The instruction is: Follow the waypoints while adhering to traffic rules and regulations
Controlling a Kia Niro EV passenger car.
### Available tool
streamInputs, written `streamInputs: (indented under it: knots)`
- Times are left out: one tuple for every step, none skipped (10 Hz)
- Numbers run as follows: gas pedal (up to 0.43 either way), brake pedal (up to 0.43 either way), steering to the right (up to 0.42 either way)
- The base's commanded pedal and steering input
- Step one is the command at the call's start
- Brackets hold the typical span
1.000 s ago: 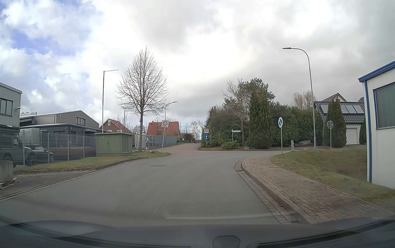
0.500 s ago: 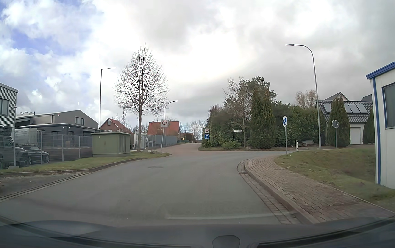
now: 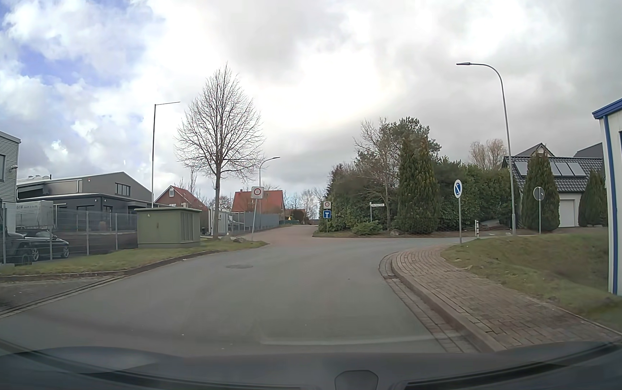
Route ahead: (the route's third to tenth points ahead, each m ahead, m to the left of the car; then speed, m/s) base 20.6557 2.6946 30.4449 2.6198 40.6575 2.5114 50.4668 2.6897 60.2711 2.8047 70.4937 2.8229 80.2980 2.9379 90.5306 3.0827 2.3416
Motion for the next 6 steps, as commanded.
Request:
streamInputs:
  knots:
    - [0.209, 0.000, -0.014]
    - [0.197, 0.000, -0.014]
    - [0.197, 0.000, -0.014]
    - [0.177, 0.000, -0.014]
    - [0.157, 0.000, -0.014]
    - [0.150, 0.000, -0.014]
